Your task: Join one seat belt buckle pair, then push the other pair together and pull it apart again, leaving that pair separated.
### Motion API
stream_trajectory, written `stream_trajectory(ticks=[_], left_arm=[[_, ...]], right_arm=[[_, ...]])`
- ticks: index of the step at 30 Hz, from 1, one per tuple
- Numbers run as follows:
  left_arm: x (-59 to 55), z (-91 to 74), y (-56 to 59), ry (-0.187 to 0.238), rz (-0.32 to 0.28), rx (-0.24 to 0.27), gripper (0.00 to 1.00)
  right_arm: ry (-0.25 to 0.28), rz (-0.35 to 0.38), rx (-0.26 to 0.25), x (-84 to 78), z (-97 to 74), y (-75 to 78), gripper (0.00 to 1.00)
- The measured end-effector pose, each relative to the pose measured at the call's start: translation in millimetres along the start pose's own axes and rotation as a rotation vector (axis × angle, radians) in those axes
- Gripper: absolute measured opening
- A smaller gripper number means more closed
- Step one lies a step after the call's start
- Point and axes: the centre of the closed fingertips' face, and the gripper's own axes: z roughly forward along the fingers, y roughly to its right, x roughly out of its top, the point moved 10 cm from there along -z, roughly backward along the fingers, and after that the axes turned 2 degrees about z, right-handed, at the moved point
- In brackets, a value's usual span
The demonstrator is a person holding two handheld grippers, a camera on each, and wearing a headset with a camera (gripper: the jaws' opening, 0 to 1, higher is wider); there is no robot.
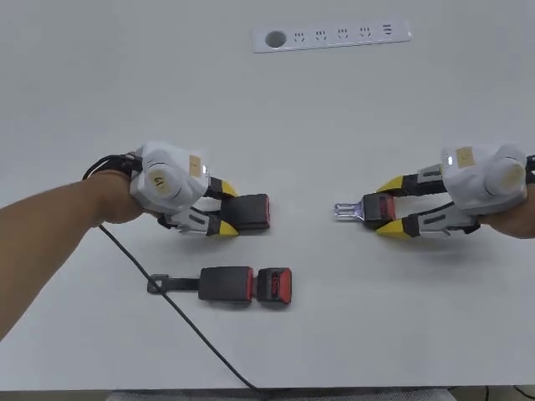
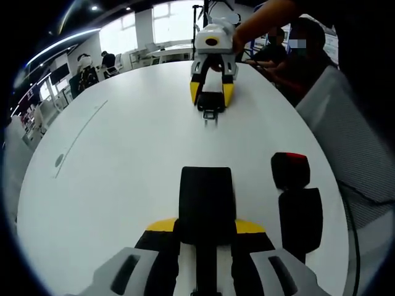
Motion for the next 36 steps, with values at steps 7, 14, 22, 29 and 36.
stream_trajectory(ticks=[7, 14, 22, 29, 36], left_arm=[[0.8, 1.5, -0.1, -0.004, -0.001, 0.0, 0.33], [1.0, 2.2, 0.0, -0.005, -0.002, 0.0, 0.33], [0.9, 2.6, 0.1, -0.009, -0.005, 0.0, 0.33], [0.9, 2.8, 0.0, -0.012, -0.005, 0.001, 0.33], [0.9, 3.1, -0.3, -0.02, -0.006, 0.0, 0.33]], right_arm=[[-0.001, -0.012, 0.013, 10.3, 14.7, -2.4, 0.35], [0.01, -0.023, 0.025, 24.2, 35.3, -6.7, 0.35], [0.033, -0.024, 0.028, 35.2, 52.0, -15.1, 0.35], [0.037, -0.033, 0.027, 41.4, 61.2, -21.9, 0.35], [0.033, -0.04, 0.033, 51.7, 70.4, -23.6, 0.35]])
